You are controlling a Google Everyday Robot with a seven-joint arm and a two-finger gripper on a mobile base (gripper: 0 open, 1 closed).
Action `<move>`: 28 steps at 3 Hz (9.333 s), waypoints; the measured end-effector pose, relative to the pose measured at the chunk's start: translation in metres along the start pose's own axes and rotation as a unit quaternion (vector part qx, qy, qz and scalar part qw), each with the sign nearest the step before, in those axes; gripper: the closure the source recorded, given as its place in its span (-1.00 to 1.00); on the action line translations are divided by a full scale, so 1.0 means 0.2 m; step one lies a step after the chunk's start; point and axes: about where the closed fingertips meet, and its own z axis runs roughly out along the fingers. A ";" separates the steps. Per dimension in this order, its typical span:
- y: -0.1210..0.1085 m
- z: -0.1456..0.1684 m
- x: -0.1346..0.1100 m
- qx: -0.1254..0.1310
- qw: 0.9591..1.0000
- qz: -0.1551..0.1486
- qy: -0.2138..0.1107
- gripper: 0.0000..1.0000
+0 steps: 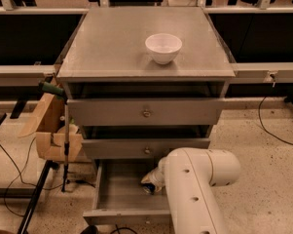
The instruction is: Pick pepsi can from bottom drawer and place on counter
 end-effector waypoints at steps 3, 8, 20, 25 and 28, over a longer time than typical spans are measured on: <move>-0.02 -0.21 0.14 -0.016 1.000 -0.002 0.023 1.00; 0.05 -1.83 0.19 0.078 0.978 -0.162 0.105 1.00; 0.93 -3.89 -0.46 0.076 0.979 -0.110 -0.153 1.00; 1.02 -3.59 -0.77 -0.009 0.977 -0.060 -0.206 -0.08; 1.03 -3.55 -0.77 0.005 0.979 -0.059 -0.197 -1.00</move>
Offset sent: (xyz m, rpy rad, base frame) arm -0.0169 -0.0109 0.0145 0.0113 0.0229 -0.0266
